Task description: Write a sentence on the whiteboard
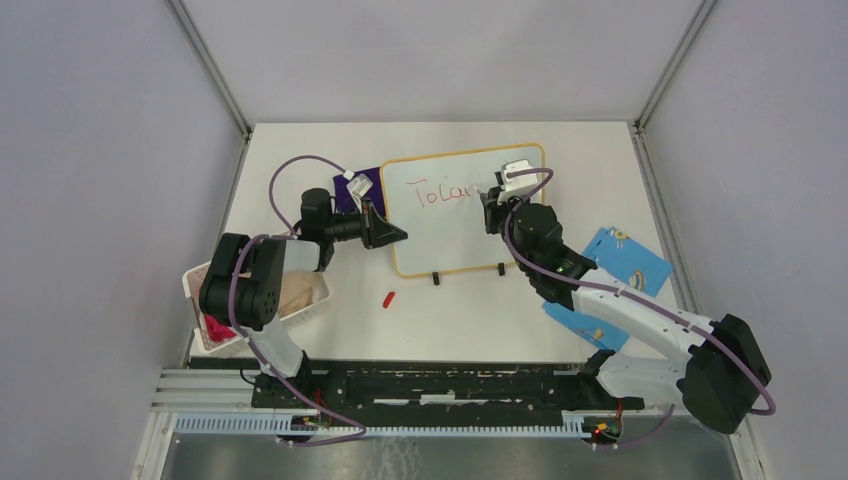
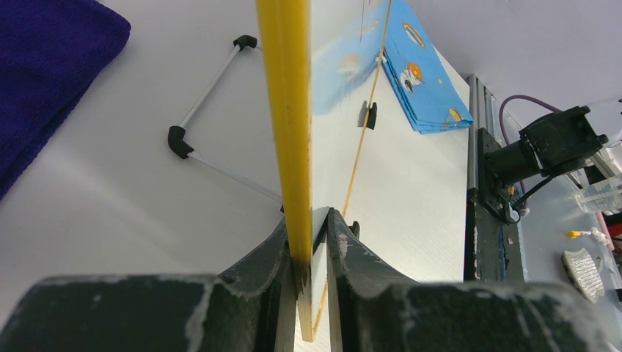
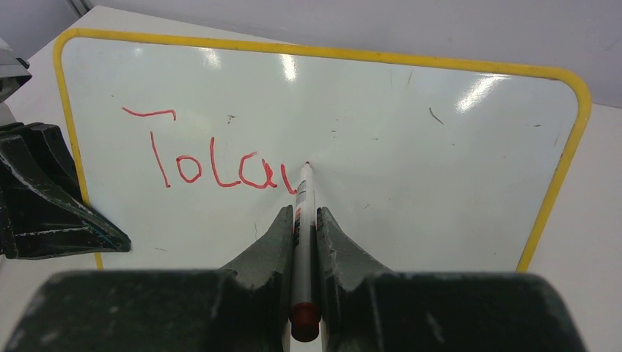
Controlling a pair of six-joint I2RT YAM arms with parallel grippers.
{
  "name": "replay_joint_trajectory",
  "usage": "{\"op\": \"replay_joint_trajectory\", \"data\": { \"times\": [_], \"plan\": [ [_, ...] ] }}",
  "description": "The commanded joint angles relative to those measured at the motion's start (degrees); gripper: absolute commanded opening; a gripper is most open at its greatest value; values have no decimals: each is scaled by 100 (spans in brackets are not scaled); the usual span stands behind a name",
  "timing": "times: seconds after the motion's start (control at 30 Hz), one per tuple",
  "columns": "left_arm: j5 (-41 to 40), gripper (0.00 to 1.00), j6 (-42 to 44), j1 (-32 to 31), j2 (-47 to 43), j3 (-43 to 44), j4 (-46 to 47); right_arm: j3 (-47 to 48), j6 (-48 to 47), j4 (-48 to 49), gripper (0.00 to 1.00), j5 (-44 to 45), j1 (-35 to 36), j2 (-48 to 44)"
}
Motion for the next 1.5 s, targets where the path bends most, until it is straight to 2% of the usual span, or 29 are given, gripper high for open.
{"op": "replay_joint_trajectory", "data": {
  "times": [0.0,0.4,0.9,1.17,1.3,1.47],
  "plan": [
    [-449,2,525,-21,-50,67,-255,-106,75,108,0,19,-30,-69],
    [-458,2,553,-32,-40,78,-313,-559,264,118,0,-315,-20,-232],
    [-458,2,576,-40,-24,78,-326,-317,493,272,0,-1003,134,24],
    [-470,2,585,-39,-50,79,-331,-527,781,936,0,-1117,132,-600],
    [-479,2,594,-43,-71,70,-333,-391,617,1005,0,-1045,129,-727],
    [-485,2,603,-43,-60,83,-353,82,274,659,0,-992,233,-452]
  ]
}}
